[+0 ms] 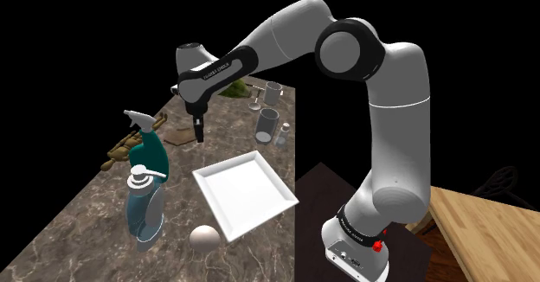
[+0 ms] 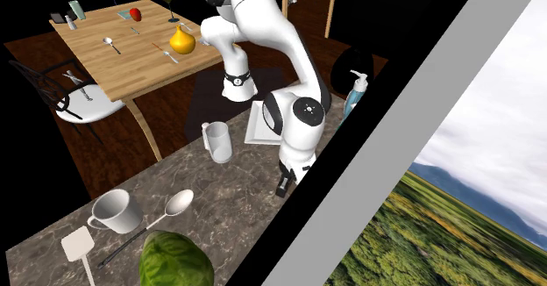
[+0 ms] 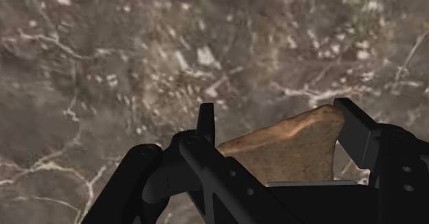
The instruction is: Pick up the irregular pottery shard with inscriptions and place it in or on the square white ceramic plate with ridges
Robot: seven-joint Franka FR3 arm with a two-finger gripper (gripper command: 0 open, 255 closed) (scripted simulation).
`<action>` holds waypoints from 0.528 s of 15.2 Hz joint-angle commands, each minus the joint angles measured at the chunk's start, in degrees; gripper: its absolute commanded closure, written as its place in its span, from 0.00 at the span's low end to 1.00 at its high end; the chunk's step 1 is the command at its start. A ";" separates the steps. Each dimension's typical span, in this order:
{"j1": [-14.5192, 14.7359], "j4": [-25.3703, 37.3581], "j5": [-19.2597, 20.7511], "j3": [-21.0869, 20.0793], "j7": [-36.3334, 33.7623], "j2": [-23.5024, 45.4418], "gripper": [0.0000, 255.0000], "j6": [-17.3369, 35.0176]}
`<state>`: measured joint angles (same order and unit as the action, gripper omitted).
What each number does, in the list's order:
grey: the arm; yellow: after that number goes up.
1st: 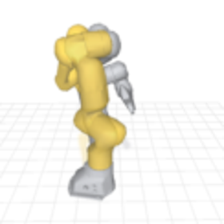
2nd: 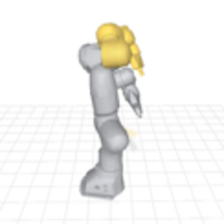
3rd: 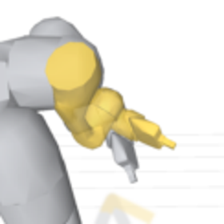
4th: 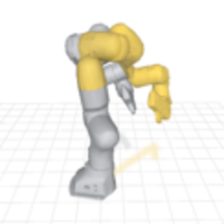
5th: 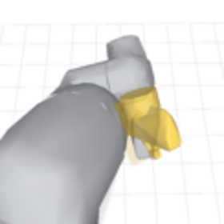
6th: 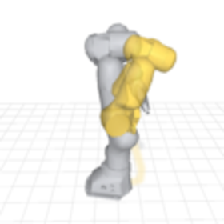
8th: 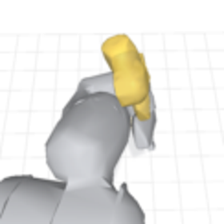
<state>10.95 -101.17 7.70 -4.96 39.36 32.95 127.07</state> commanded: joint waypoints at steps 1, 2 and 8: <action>0.00 0.05 -0.12 -0.09 0.05 -0.82 1.00 -0.87; -0.02 0.10 -0.20 -0.14 0.12 -1.32 1.00 -1.42; -0.16 0.74 -0.63 -0.38 0.53 -4.09 1.00 -4.81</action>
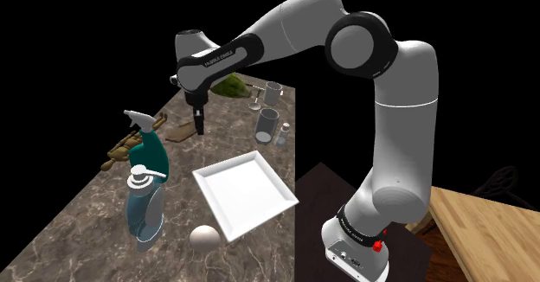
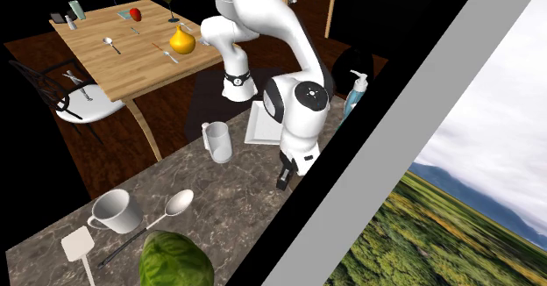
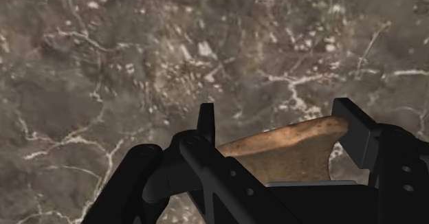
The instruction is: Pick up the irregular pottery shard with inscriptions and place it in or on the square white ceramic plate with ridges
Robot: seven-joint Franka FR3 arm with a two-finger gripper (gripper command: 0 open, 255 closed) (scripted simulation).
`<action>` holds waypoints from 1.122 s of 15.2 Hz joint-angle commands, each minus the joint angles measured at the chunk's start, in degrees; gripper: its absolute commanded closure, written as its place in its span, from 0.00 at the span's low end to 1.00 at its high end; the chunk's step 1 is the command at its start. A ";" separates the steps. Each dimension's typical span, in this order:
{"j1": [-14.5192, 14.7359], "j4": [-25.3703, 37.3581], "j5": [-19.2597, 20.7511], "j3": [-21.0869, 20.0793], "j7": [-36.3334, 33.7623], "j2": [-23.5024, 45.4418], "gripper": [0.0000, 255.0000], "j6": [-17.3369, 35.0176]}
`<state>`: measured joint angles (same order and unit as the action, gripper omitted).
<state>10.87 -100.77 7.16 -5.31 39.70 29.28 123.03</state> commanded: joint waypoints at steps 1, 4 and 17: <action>-0.10 0.48 -0.16 -0.06 0.25 -0.86 1.00 -1.35; -0.16 1.00 -0.37 -0.16 0.46 -2.12 1.00 -3.12; -0.16 -25.53 -2.10 -1.47 -0.83 -21.86 1.00 3.72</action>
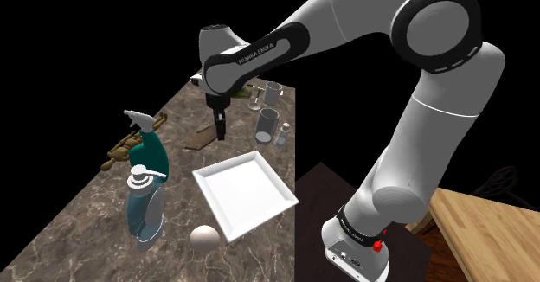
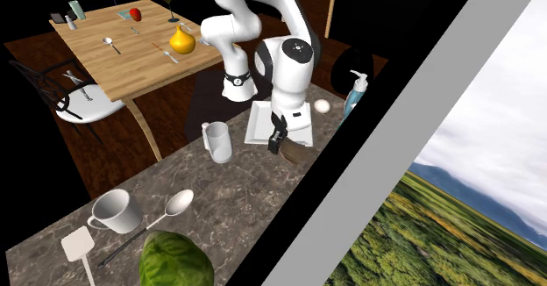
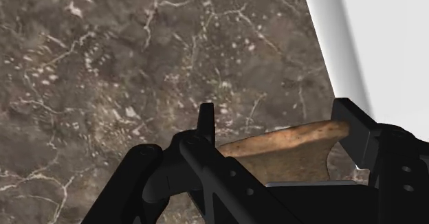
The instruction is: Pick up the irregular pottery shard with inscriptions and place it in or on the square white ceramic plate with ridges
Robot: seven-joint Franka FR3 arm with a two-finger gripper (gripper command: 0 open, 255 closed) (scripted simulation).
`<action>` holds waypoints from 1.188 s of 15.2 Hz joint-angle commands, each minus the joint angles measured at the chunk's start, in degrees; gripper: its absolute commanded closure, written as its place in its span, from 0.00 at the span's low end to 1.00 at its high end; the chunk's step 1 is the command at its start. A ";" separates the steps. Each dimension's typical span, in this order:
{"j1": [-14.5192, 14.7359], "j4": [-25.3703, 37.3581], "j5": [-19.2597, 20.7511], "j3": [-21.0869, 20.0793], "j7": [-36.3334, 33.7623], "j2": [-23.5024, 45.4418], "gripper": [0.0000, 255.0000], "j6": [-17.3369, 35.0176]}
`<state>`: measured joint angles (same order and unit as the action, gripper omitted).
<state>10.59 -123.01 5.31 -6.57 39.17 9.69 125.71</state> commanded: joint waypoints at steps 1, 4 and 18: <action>0.20 -5.95 -0.51 -0.36 -0.41 -4.24 1.00 1.73; 0.54 -13.61 -1.45 -0.84 -0.68 -10.21 1.00 3.46; 4.81 -40.97 -7.33 -2.92 -1.88 -34.02 1.00 7.09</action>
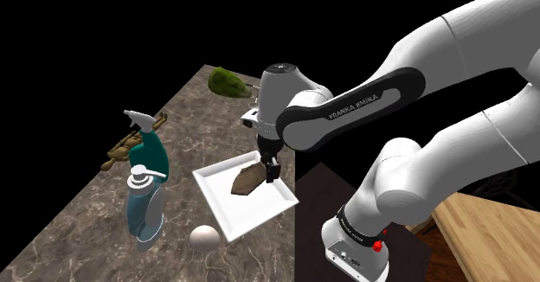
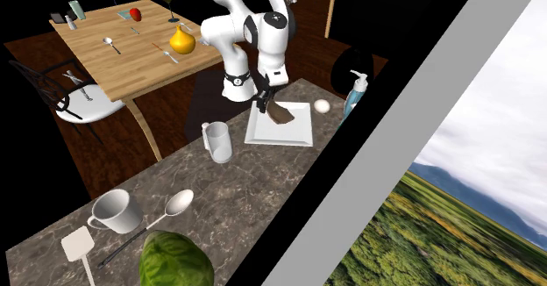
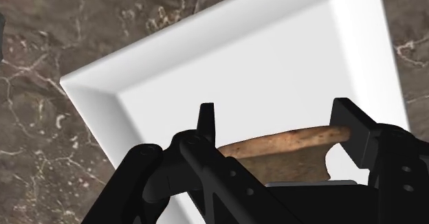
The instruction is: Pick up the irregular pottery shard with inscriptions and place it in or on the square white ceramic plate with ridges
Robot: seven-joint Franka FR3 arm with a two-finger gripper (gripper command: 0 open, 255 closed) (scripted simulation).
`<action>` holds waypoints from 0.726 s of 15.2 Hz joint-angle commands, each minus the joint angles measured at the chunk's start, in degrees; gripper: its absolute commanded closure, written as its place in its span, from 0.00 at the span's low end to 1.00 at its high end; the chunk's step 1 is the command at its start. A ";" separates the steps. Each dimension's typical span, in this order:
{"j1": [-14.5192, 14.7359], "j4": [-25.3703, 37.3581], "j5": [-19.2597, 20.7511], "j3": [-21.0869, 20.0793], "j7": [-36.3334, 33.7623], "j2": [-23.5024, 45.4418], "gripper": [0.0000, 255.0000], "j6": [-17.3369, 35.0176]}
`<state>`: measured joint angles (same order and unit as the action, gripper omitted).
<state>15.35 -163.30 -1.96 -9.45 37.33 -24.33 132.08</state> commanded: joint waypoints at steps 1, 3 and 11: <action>-0.02 -0.95 0.01 -0.13 -0.15 0.85 1.00 1.85; -0.18 -1.45 0.21 -0.32 -0.39 2.64 1.00 4.12; -1.05 -2.64 1.50 -1.05 -1.61 9.82 1.00 12.45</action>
<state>14.47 -165.88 -0.69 -10.50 35.78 -15.24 143.70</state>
